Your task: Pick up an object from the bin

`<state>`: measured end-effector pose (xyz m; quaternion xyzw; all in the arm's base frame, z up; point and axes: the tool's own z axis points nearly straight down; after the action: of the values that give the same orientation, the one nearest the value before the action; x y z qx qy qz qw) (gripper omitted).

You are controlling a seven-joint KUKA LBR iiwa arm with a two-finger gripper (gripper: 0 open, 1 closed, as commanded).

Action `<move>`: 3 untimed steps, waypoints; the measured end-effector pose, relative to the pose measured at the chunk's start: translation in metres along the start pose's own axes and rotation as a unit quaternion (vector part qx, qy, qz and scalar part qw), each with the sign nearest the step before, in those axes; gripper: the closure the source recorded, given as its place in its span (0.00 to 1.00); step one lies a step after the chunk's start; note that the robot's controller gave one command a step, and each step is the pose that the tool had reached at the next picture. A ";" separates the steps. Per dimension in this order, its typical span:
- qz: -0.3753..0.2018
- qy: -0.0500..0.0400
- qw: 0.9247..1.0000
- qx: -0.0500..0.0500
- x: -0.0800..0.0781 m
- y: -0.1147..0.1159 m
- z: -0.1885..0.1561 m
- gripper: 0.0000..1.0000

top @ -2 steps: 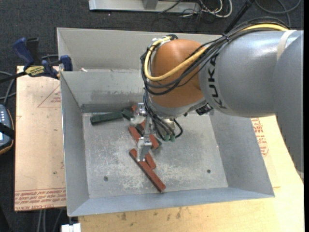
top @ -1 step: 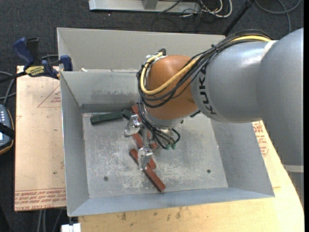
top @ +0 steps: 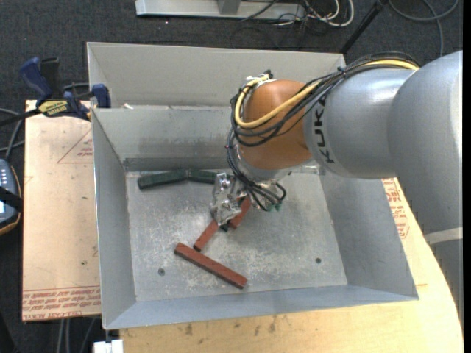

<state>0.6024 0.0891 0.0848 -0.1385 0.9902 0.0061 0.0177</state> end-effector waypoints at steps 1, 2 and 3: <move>0.001 -0.002 1.000 0.003 0.000 -0.003 0.001 0.00; 0.001 0.011 1.000 0.002 0.004 -0.003 0.001 1.00; 0.002 -0.001 1.000 0.003 0.000 -0.004 0.002 0.00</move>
Offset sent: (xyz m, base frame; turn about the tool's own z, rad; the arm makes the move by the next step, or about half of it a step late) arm 0.0000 0.0000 0.0000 0.0000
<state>0.6032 0.0850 0.0831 -0.1369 0.9904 0.0031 0.0196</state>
